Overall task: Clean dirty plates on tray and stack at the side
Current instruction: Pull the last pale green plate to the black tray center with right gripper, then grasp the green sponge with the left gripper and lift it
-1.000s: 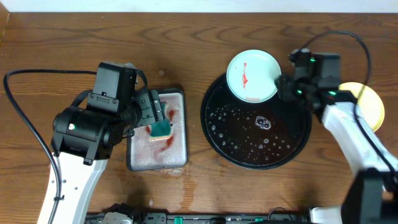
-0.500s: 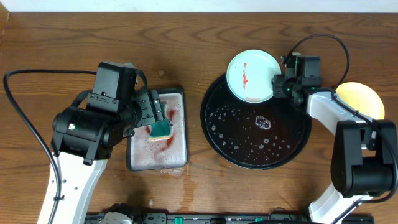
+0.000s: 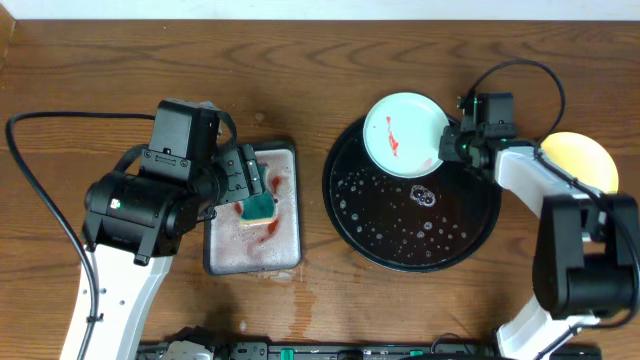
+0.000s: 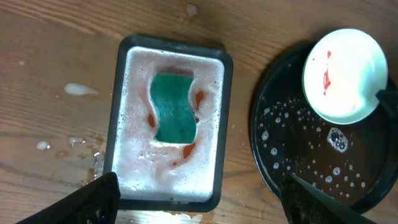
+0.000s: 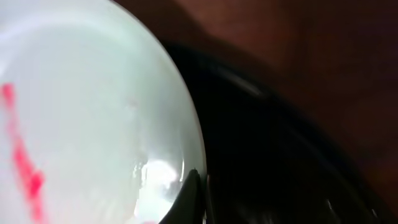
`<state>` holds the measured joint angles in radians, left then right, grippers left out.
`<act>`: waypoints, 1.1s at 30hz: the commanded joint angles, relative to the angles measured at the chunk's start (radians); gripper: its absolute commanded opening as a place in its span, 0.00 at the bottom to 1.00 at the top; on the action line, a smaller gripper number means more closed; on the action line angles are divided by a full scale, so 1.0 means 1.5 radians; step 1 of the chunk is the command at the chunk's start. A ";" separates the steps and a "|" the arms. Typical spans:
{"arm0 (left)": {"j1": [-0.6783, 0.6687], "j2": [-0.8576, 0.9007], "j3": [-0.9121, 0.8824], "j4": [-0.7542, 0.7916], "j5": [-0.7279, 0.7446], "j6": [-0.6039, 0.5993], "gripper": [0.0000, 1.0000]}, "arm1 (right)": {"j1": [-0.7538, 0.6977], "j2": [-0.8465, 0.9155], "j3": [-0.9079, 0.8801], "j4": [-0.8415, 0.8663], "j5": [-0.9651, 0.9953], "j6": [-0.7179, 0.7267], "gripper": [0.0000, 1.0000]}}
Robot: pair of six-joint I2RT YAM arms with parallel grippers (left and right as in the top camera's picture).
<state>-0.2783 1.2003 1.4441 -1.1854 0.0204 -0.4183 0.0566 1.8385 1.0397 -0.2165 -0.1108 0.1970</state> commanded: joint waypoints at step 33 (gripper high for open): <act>0.002 0.142 -0.279 0.232 -0.004 0.010 0.80 | 0.024 -0.366 -0.036 -0.369 -0.072 -0.053 0.29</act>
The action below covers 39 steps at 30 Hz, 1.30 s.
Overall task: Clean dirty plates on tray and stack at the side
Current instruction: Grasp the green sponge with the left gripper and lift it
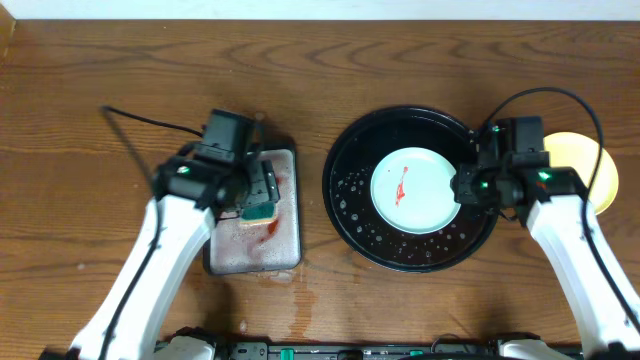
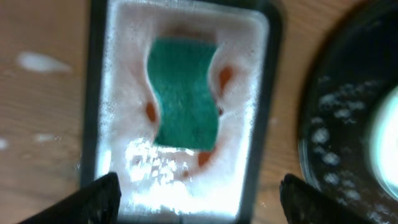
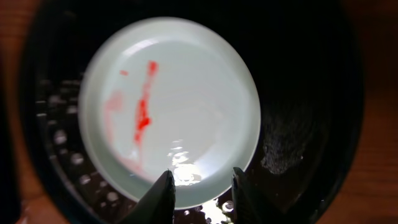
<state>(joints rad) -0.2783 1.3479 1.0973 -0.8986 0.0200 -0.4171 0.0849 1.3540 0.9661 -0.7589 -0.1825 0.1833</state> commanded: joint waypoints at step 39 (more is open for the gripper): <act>0.045 0.251 -0.083 0.169 -0.012 -0.013 0.56 | 0.005 -0.086 0.013 -0.048 -0.016 -0.043 0.35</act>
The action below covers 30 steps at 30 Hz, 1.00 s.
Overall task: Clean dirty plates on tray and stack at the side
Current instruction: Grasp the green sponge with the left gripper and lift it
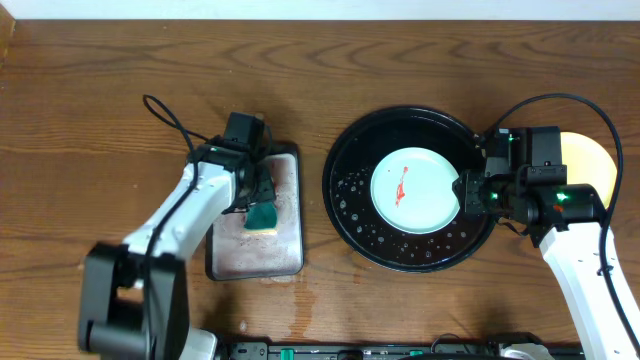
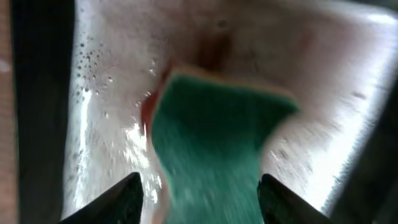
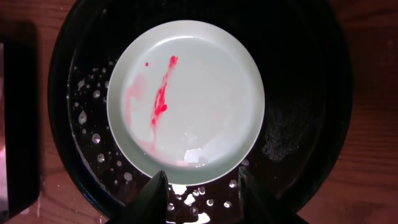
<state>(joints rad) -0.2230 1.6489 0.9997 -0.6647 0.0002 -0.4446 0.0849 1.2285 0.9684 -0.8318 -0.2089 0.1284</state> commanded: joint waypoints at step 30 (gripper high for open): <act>-0.060 -0.072 0.117 -0.084 0.168 0.076 0.07 | -0.087 0.344 0.011 0.107 -0.115 -0.066 0.27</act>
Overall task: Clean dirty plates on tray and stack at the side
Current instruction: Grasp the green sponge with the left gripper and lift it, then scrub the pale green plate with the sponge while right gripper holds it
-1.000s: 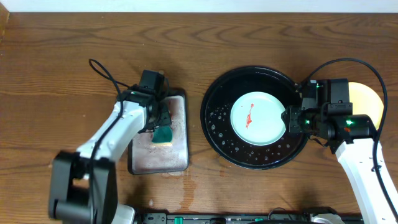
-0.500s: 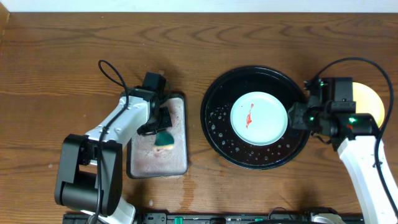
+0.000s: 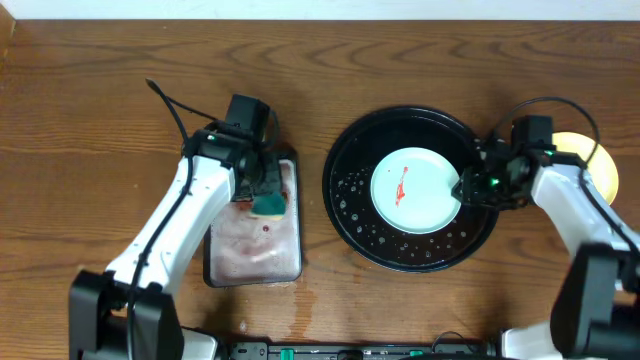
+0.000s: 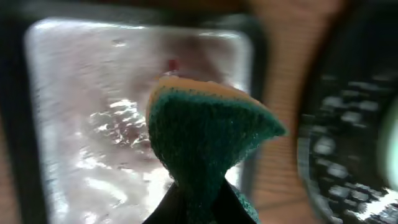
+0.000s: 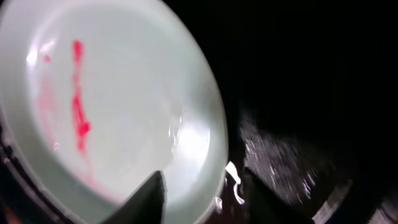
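A pale plate with a red streak lies flat in the middle of the round black tray. My right gripper is open and low at the plate's right rim, one finger over the plate and the other over the wet tray. My left gripper is shut on the green sponge, which it holds pinched and lifted above the foamy wash tray, near that tray's right side.
A yellow plate lies on the table right of the black tray, partly hidden by my right arm. Suds and droplets dot the black tray's floor. Wet spots mark the wood in front of the wash tray.
My left gripper was open around the sponge lying in the foam; now it is shut on it and holds it raised. My right gripper has dropped from above the plate to its right rim.
At first the plate was at the black tray's far rim with my right gripper at its edge, and my left gripper hung open above the sponge. Then the plate lay flat mid-tray with the right gripper open above. The left gripper came down around the sponge and now holds it.
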`<state>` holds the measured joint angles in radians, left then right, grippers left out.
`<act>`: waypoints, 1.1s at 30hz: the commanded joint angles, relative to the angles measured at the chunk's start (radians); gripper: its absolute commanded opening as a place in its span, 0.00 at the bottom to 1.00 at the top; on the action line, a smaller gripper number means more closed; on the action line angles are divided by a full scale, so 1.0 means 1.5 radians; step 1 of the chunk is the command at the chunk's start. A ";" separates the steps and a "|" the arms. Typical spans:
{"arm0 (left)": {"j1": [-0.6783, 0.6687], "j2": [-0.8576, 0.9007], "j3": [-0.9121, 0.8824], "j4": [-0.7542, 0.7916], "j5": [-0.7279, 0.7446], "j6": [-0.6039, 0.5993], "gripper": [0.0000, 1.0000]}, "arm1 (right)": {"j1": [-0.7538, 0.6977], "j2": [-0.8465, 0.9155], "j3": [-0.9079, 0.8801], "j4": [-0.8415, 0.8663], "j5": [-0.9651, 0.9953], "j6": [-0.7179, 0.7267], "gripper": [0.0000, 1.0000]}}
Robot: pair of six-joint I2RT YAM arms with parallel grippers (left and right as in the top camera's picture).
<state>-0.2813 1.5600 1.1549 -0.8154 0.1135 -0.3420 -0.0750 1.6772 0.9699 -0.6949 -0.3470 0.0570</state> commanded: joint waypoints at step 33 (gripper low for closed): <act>-0.304 0.249 0.014 0.250 -0.007 -0.149 0.08 | 0.153 0.079 0.010 -0.031 0.116 0.131 0.01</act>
<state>-0.7464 1.9114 1.1645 -0.3866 0.3058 -0.6205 0.1410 1.7847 0.9993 -0.7544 -0.2565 0.2310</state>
